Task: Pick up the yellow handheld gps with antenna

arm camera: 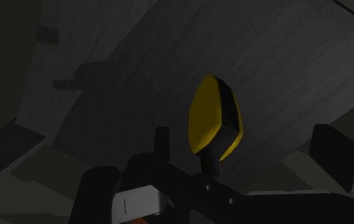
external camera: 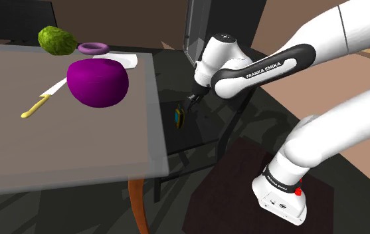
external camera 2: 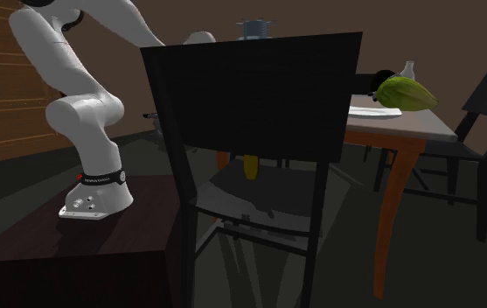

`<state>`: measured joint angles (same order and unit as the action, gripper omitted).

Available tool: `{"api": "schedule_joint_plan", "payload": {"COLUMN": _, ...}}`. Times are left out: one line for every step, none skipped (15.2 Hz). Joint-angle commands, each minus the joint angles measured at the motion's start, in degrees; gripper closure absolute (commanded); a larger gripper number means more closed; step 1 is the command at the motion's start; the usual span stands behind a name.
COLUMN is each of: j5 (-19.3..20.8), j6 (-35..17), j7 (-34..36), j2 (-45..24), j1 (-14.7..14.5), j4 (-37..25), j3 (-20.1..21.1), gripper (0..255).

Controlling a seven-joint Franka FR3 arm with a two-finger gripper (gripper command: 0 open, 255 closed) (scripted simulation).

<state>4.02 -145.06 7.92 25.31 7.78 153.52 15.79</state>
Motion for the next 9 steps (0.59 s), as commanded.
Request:
{"api": "schedule_joint_plan", "payload": {"j5": 3.60, "j6": -5.71, "j7": 4.22, "j2": -4.49, "j1": 2.71, "j4": -0.05, "j3": 2.85, "gripper": 0}}
{"api": "schedule_joint_plan", "payload": {"j5": 6.21, "j6": -8.23, "j7": 6.80, "j2": -7.00, "j1": 4.62, "j4": -0.51, "j3": 4.49, "gripper": 0}}
{"api": "schedule_joint_plan", "payload": {"j5": 9.43, "j6": -10.58, "j7": 9.84, "j2": -9.57, "j1": 6.91, "j4": -1.13, "j3": 6.38, "gripper": 0}}
{"api": "schedule_joint_plan", "payload": {"j5": 13.45, "j6": -12.68, "j7": 13.50, "j2": -12.21, "j1": 9.50, "j4": -1.95, "j3": 8.43, "gripper": 0}}
{"api": "schedule_joint_plan", "payload": {"j5": 15.78, "j6": -13.58, "j7": 15.57, "j2": -13.53, "j1": 10.82, "j4": -2.44, "j3": 9.42, "gripper": 0}}
{"api": "schedule_joint_plan", "payload": {"j5": 17.04, "j6": -14.35, "j7": 16.65, "j2": -14.27, "j1": 11.45, "j4": -2.31, "j3": 9.86, "gripper": 0}}
{"api": "schedule_joint_plan", "payload": {"j5": 18.42, "j6": -15.10, "j7": 17.82, "j2": -15.04, "j1": 12.13, "j4": -2.20, "j3": 10.33, "gripper": 0}}
{"api": "schedule_joint_plan", "payload": {"j5": 19.94, "j6": -15.83, "j7": 19.10, "j2": -15.83, "j1": 12.84, "j4": -2.13, "j3": 10.80, "gripper": 0}}
{"api": "schedule_joint_plan", "payload": {"j5": 21.58, "j6": -16.53, "j7": 20.47, "j2": -16.64, "j1": 13.61, "j4": -2.09, "j3": 11.32, "gripper": 0}}
